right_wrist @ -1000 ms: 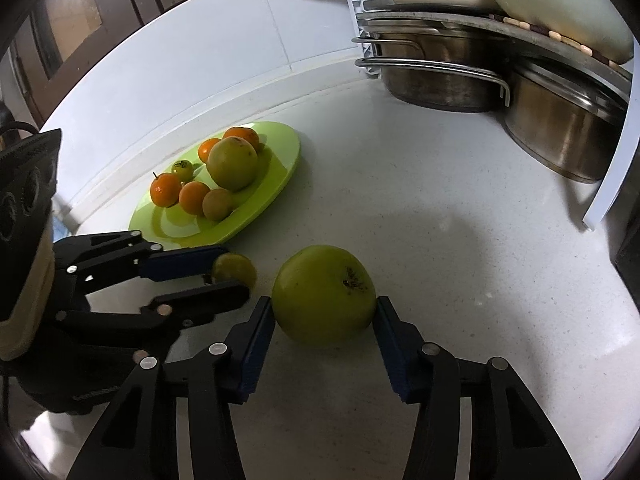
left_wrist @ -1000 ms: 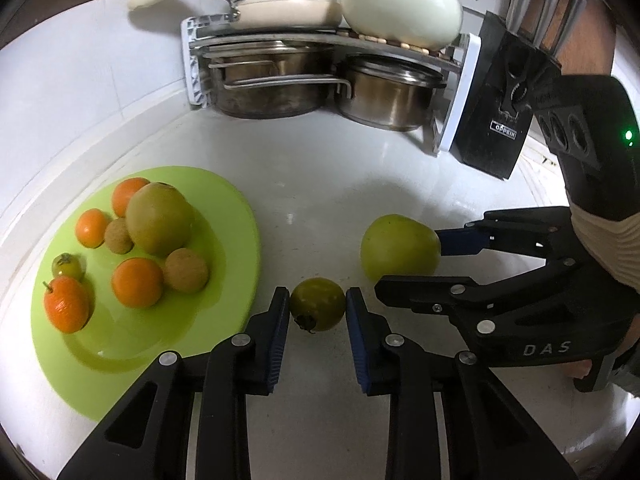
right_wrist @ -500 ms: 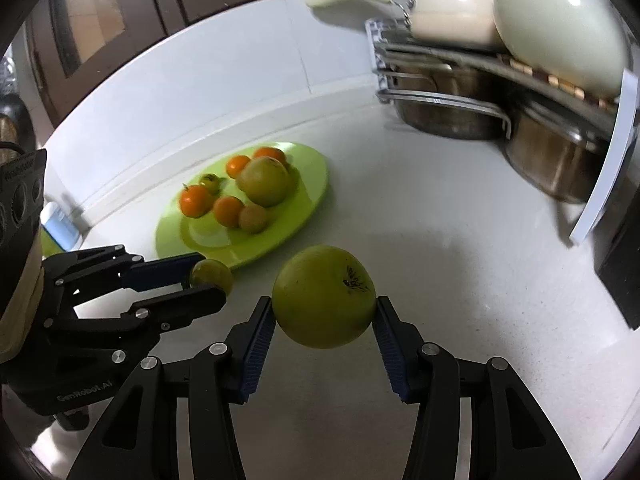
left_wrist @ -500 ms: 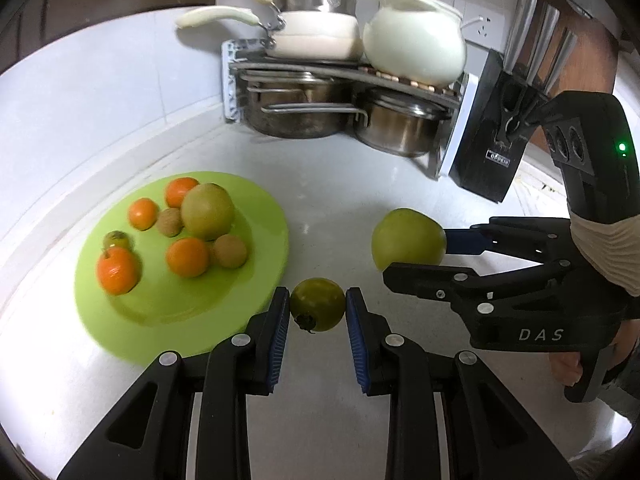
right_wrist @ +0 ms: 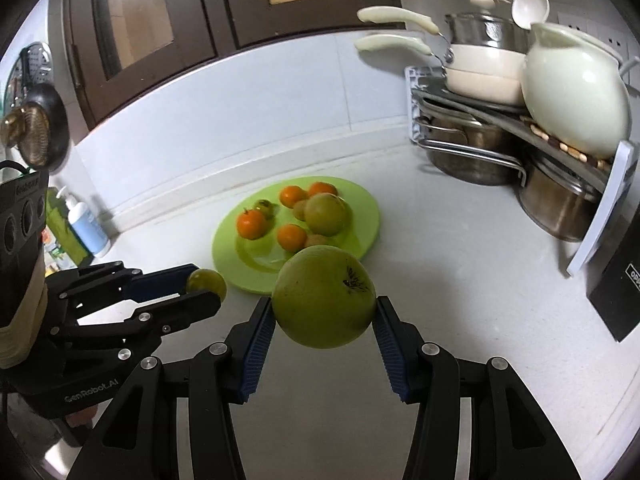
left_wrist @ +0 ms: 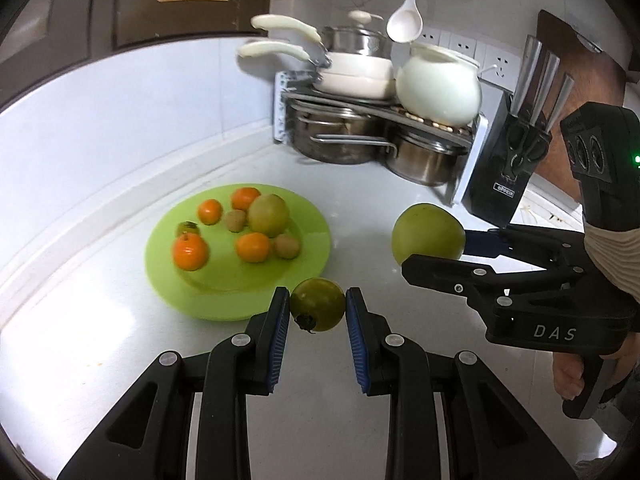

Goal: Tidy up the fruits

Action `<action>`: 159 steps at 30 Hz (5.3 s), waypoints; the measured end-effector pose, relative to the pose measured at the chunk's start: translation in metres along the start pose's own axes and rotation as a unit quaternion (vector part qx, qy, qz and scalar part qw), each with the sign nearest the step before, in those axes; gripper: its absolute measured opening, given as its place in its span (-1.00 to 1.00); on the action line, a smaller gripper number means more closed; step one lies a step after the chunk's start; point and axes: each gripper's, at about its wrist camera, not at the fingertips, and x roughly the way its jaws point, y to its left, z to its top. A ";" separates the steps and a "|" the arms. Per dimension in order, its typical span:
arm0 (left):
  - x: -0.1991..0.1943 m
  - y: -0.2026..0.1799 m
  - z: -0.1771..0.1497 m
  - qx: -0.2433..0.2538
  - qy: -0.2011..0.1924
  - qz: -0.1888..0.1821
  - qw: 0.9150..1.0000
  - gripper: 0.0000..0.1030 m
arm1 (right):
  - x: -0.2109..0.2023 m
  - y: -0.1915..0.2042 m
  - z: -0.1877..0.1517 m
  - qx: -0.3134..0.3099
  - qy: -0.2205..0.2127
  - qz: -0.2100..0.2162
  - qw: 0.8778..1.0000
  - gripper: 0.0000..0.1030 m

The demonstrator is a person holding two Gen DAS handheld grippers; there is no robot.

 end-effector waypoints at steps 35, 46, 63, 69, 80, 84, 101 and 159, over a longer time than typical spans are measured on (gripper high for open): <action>0.041 0.089 0.018 -0.011 0.026 0.030 0.999 -0.44 | 0.076 0.047 0.030 0.002 0.022 0.011 1.000 -0.01; 0.081 0.100 0.021 -0.013 0.052 0.017 0.998 -0.44 | 0.117 0.037 0.031 0.011 0.056 0.015 0.998 0.00; 0.048 0.103 0.010 -0.036 0.039 0.070 0.996 0.01 | 0.099 0.044 0.033 0.003 0.038 -0.002 0.999 0.10; 0.014 0.090 0.003 -0.042 0.021 0.098 0.994 0.17 | 0.067 0.052 0.027 -0.002 0.016 -0.021 1.000 0.27; -0.057 0.065 -0.013 -0.039 -0.031 0.128 0.991 0.67 | -0.008 0.074 0.001 0.019 -0.039 -0.063 0.997 0.53; -0.083 0.054 -0.022 -0.030 -0.049 0.132 0.990 0.77 | -0.035 0.085 -0.013 0.025 -0.059 -0.080 0.995 0.59; -0.159 -0.016 -0.060 -0.048 -0.092 0.160 0.982 1.00 | -0.131 0.089 -0.058 -0.007 -0.097 -0.103 0.990 0.69; -0.233 -0.117 -0.111 -0.065 -0.127 0.214 0.966 1.00 | -0.227 0.067 -0.120 -0.034 -0.117 -0.060 0.991 0.79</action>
